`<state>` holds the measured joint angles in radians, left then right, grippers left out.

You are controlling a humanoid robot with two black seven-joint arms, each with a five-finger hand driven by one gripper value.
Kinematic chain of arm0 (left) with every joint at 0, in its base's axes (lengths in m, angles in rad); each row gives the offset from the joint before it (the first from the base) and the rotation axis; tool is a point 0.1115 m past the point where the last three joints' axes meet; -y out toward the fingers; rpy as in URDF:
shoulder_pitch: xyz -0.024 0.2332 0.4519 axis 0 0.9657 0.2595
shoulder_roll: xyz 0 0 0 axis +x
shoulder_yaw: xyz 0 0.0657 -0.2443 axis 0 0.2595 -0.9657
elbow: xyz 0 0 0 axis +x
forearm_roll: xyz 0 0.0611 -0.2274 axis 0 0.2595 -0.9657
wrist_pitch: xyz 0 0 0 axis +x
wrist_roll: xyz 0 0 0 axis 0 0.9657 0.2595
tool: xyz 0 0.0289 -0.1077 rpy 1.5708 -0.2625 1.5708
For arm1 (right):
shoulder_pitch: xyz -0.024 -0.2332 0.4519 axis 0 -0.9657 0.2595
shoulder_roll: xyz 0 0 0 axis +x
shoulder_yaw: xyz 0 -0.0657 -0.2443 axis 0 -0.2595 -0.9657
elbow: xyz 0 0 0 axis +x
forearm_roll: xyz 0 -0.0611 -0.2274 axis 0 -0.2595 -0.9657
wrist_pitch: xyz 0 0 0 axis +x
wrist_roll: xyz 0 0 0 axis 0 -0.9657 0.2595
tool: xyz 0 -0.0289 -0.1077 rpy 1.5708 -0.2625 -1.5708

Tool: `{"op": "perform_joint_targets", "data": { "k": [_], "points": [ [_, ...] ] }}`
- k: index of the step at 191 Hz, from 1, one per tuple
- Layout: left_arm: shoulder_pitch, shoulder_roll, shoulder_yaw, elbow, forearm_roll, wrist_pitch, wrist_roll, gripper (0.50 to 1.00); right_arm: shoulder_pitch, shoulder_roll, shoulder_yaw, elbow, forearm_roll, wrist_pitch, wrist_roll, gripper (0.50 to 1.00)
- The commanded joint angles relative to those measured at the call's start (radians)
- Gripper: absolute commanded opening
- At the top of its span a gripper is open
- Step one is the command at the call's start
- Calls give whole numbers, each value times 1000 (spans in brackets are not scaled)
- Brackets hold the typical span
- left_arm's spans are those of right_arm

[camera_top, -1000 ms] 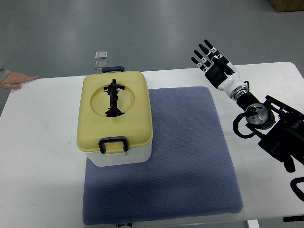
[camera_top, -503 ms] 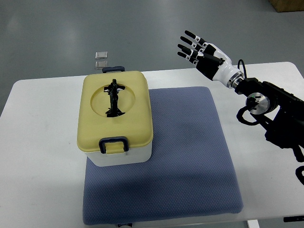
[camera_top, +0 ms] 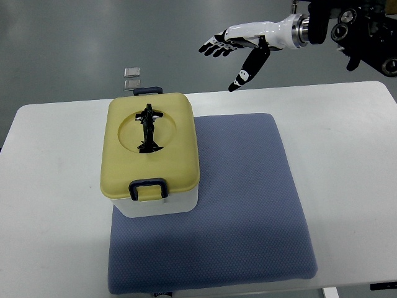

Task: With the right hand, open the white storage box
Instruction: 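Swing the right hand over the yellow lid toward its black handle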

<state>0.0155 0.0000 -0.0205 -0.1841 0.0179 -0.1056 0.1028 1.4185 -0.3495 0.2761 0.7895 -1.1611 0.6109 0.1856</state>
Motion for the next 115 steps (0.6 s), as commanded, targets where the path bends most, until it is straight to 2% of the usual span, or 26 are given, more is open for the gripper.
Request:
{"op": "perform_joint_targets", "data": {
  "k": [1,26,54,88,115],
  "points": [
    [0,0,1,0,2,0,0,1000,88,14,-87,50,-48,0,3,928],
    [-2,0,1,0,2,0,0,1000,129,35,-109,94,-112,0,15,928],
    [-2,0,1,-1,2,0,0,1000,128,92,-115,145,-235,-154,103,926],
    [-2,0,1,0,2,0,0,1000,123,159,-189,146,-258,-332,149,926],
    [-2,0,-1,0,0,0,0,1000,119,182,-229,146,-292,-387,181,928]
  ]
}}
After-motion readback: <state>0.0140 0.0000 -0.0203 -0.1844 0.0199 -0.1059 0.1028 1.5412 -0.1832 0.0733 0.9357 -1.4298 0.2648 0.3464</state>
